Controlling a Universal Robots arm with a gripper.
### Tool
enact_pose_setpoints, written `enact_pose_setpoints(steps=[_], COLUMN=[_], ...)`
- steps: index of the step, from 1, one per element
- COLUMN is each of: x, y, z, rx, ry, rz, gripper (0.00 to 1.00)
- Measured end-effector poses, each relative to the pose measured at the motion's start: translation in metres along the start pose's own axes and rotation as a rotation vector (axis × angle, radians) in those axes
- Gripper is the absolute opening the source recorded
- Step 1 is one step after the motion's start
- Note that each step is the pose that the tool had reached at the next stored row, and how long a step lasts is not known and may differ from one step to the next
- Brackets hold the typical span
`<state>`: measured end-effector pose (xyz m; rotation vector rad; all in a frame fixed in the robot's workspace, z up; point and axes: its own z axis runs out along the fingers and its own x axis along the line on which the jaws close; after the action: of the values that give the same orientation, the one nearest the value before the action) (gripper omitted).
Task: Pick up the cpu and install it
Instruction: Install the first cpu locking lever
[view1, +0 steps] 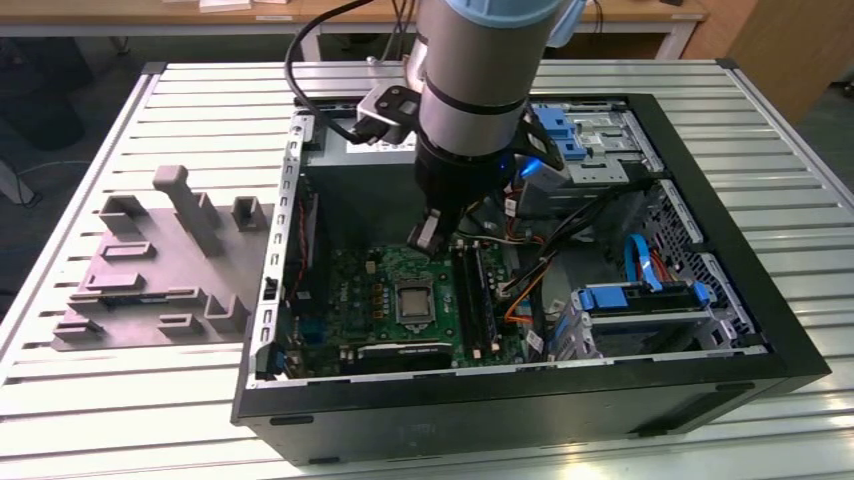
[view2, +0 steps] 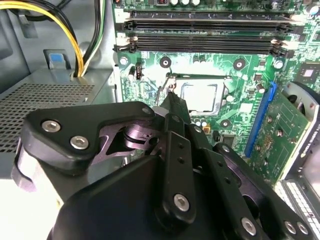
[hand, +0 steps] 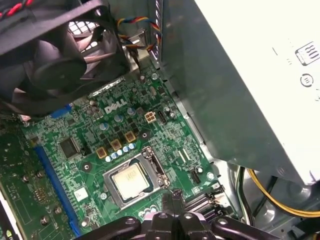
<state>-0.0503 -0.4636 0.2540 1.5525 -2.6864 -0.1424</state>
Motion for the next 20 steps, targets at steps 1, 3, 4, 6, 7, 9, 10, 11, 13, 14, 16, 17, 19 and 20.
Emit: enact_pose_setpoints(steps=[1, 3, 4, 6, 7, 9, 10, 11, 13, 14, 16, 17, 19, 20], x=[0.0, -0.0001, -0.0001, -0.0003, -0.0005, -0.0023, -0.0039, -0.0057, -0.0095, -0.0112, -0.0128, -0.0128, -0.0129, -0.0129], y=[0.0002, 0.0005, 0.0007, 0.0005, 0.0002, -0.0025, -0.0046, -0.0069, -0.0108, -0.0122, -0.0131, -0.013, -0.0131, -0.0131], z=[-0.0019, -0.0057, -0.0069, -0.0076, -0.0076, -0.0081, -0.0082, -0.0083, -0.0082, -0.008, -0.0069, -0.0067, -0.0067, -0.0067], rx=[0.0, -0.0001, -0.0001, -0.0001, -0.0002, -0.0013, -0.0025, -0.0042, -0.0072, -0.0083, -0.0096, -0.0101, -0.0103, -0.0103], ry=[-0.0001, -0.0001, 0.0, -0.0003, -0.0006, -0.0017, -0.0031, -0.0055, -0.01, -0.0119, -0.0141, -0.0149, -0.0151, -0.0152], rz=[0.0, 0.0, 0.0, 0.0, 0.0, 0.0, 0.0, -0.001, -0.001, -0.001, -0.001, -0.001, -0.001, -0.001], gripper=[0.11, 0.11, 0.11, 0.11, 0.11, 0.11, 0.11, 0.11, 0.11, 0.11, 0.11, 0.11, 0.11, 0.11])
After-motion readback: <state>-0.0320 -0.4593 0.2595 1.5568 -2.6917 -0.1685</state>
